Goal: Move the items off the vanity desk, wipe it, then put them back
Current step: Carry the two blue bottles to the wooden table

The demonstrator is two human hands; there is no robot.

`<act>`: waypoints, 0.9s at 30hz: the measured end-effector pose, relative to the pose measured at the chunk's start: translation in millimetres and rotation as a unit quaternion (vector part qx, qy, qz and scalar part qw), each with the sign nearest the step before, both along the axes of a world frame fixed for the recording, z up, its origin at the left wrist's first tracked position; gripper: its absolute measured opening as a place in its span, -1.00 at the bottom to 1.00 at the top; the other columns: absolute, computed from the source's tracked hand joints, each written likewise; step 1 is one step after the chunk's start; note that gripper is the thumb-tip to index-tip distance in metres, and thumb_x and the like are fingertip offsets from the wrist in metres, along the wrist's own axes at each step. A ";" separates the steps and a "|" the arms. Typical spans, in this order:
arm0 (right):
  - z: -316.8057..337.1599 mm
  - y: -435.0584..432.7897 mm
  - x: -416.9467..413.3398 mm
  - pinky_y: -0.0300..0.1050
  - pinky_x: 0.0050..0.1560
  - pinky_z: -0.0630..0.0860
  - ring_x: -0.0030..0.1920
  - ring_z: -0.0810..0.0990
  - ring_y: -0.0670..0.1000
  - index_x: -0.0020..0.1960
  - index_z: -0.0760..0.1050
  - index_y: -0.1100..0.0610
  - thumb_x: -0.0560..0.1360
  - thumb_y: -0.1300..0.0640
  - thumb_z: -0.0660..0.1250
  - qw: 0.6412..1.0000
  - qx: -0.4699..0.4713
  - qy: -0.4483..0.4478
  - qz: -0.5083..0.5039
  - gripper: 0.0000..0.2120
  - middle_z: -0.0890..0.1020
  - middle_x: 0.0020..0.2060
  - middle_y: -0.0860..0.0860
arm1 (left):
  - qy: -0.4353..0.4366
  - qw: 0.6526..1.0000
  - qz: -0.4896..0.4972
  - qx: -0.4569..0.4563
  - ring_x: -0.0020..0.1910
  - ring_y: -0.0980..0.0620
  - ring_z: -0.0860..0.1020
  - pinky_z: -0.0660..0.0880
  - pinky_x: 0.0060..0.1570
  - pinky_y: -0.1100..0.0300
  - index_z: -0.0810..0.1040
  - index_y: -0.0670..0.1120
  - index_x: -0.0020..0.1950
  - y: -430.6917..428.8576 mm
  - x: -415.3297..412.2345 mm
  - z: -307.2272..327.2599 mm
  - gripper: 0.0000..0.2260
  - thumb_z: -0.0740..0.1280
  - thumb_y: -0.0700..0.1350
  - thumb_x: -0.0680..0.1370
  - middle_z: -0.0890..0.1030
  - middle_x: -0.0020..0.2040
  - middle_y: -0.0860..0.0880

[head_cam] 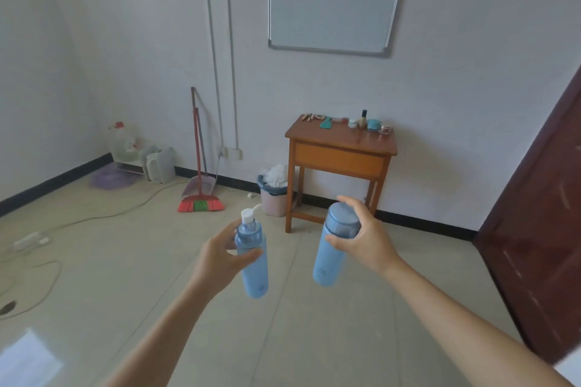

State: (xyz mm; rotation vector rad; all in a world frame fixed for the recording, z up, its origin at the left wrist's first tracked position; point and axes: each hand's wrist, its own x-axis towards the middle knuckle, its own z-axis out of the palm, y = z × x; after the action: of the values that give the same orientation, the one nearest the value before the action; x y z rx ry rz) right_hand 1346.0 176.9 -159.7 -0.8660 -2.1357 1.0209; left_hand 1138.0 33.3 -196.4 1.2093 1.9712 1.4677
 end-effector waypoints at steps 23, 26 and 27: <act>-16.4 298.6 -240.0 -0.32 0.10 0.39 0.15 0.43 -0.13 0.23 0.19 -0.23 0.35 0.08 0.48 0.999 0.021 -0.045 -0.008 -0.37 0.42 0.14 -0.20 | -0.035 0.999 0.001 0.019 -0.10 0.18 0.57 0.47 -0.13 0.28 0.48 0.40 -0.03 308.8 -250.6 -20.2 -0.55 0.47 -0.06 0.23 0.60 -0.09 0.27; -11.2 339.5 -274.5 -0.37 0.09 0.37 0.15 0.40 -0.16 0.25 0.17 -0.22 0.36 0.10 0.47 0.997 0.020 -0.054 -0.043 -0.36 0.39 0.14 -0.22 | -0.017 0.999 -0.029 0.016 -0.07 0.14 0.57 0.48 -0.12 0.22 0.45 0.33 0.02 364.9 -299.8 -12.2 -0.50 0.51 -0.20 0.32 0.63 -0.13 0.20; -11.2 352.4 -284.3 -0.42 0.06 0.36 0.15 0.39 -0.17 0.24 0.16 -0.24 0.37 0.10 0.47 0.997 0.017 -0.058 -0.057 -0.36 0.39 0.13 -0.23 | -0.014 0.999 -0.035 0.015 -0.06 0.13 0.57 0.49 -0.11 0.21 0.44 0.30 0.04 384.0 -314.0 -9.9 -0.50 0.49 -0.23 0.34 0.64 -0.12 0.17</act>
State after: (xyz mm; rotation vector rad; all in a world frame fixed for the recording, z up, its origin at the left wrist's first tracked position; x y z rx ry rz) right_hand 1061.8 529.3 -170.8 -1.0403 -2.1661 0.8941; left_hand 824.0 417.3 -206.3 1.2517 1.8749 1.4764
